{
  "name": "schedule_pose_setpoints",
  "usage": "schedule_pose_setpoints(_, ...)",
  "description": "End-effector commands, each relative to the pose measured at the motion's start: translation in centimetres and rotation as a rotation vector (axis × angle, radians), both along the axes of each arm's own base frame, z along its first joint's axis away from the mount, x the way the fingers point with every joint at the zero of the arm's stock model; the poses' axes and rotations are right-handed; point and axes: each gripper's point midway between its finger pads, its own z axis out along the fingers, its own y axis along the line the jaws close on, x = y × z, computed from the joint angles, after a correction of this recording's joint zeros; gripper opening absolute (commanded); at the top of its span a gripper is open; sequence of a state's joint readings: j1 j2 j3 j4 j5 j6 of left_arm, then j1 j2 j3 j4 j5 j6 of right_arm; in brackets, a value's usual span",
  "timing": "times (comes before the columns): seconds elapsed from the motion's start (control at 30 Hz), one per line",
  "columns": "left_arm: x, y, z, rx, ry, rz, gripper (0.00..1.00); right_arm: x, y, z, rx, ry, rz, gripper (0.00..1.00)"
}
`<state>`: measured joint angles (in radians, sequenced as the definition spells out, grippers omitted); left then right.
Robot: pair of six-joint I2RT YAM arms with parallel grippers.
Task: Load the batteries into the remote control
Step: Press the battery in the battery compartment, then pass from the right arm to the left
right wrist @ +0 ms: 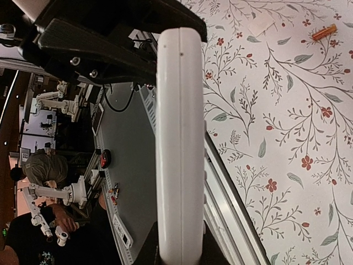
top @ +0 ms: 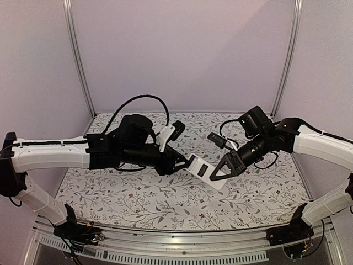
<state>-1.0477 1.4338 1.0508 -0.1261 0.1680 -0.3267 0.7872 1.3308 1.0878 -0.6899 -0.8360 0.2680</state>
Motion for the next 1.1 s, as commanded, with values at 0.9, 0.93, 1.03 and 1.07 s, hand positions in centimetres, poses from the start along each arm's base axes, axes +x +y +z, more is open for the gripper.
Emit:
schedule_pose_setpoints(0.9, -2.7, 2.9, 3.3, 0.147, -0.545, -0.192, 1.00, -1.5, -0.8, -1.7, -0.025, 0.028, 0.034, 0.00)
schedule_pose_setpoints(0.93, -3.1, 2.8, 3.0, 0.162, -0.566, -0.218, 1.00, -1.6, -0.8, -1.8, -0.026, 0.031, 0.033, 0.00)
schedule_pose_setpoints(1.03, -4.6, 2.2, 2.1, 0.204, -0.629, -0.305, 1.00, -1.8, -0.9, -1.9, -0.029, 0.043, 0.033, 0.00)
schedule_pose_setpoints(1.07, -4.9, 2.1, 1.8, 0.225, -0.652, -0.322, 1.00, -1.8, -0.9, -1.9, -0.027, 0.047, 0.035, 0.00)
